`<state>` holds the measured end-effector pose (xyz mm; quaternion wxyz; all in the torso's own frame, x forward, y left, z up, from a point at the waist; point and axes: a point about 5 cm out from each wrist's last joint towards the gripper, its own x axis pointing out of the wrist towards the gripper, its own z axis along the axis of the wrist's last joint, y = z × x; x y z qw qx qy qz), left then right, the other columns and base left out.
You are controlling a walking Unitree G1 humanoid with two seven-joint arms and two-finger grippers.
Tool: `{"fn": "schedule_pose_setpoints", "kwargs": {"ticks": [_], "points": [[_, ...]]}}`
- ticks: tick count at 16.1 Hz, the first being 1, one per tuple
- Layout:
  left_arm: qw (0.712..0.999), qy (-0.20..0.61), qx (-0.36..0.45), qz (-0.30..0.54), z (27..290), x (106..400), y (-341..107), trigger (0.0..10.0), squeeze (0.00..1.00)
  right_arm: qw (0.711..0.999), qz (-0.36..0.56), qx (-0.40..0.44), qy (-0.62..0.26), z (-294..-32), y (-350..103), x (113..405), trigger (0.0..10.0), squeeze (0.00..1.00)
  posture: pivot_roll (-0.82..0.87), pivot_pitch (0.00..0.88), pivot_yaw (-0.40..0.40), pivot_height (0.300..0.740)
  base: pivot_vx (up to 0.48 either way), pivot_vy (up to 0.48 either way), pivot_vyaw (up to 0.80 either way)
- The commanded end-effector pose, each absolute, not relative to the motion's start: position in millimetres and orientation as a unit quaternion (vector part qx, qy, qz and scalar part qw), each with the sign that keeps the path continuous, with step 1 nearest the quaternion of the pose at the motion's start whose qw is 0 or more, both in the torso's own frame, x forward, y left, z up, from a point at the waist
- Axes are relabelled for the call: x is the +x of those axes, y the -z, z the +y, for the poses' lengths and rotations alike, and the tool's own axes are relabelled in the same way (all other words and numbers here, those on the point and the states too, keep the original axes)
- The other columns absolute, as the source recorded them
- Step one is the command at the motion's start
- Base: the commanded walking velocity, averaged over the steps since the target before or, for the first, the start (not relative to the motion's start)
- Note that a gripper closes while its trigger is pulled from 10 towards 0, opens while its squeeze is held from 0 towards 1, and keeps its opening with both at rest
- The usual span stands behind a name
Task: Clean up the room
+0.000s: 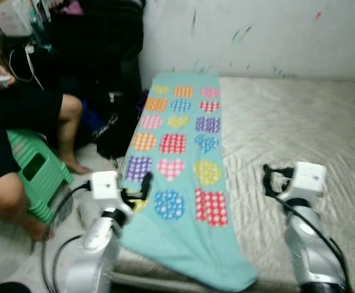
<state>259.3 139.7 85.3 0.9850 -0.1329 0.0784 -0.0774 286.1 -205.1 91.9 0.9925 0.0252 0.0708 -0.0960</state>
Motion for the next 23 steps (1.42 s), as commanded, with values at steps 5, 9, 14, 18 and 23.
{"fn": "schedule_pose_setpoints", "kwargs": {"ticks": [5, 9, 14, 18, 23], "points": [[0.985, 0.079, -0.130, 0.076, 139.4, 262.0, -88.7, 10.0, 0.00, 0.992, 0.068, 0.024, 0.104, -209.8, -93.8, 286.5, 10.0, 0.00, -0.10, 0.000, 0.038, 0.740, 0.000, 0.480, 0.00], [0.986, 0.078, -0.128, 0.076, 139.7, 262.6, -88.8, 10.0, 0.00, 0.992, 0.069, 0.023, 0.104, -210.0, -93.1, 286.5, 10.0, 0.00, -0.10, 0.000, 0.039, 0.740, 0.000, 0.480, 0.00], [0.983, 0.086, -0.147, 0.067, 138.2, 262.0, -91.0, 10.0, 0.00, 0.992, 0.074, 0.022, 0.103, -210.4, -91.7, 286.6, 10.0, 0.00, -0.10, 0.000, 0.037, 0.740, 0.000, 0.000, 0.00], [0.982, 0.092, -0.150, 0.061, 138.1, 262.3, -92.6, 10.0, 0.00, 0.992, 0.076, 0.021, 0.102, -210.8, -90.5, 286.2, 10.0, 0.00, -0.10, 0.000, 0.037, 0.740, 0.000, 0.000, -0.80], [0.982, 0.099, -0.147, 0.058, 136.7, 262.0, -93.8, 10.0, 0.00, 0.992, 0.075, 0.020, 0.099, -210.3, -90.7, 287.4, 10.0, 0.00, -0.10, 0.000, 0.037, 0.740, 0.049, 0.000, -0.44]]}}
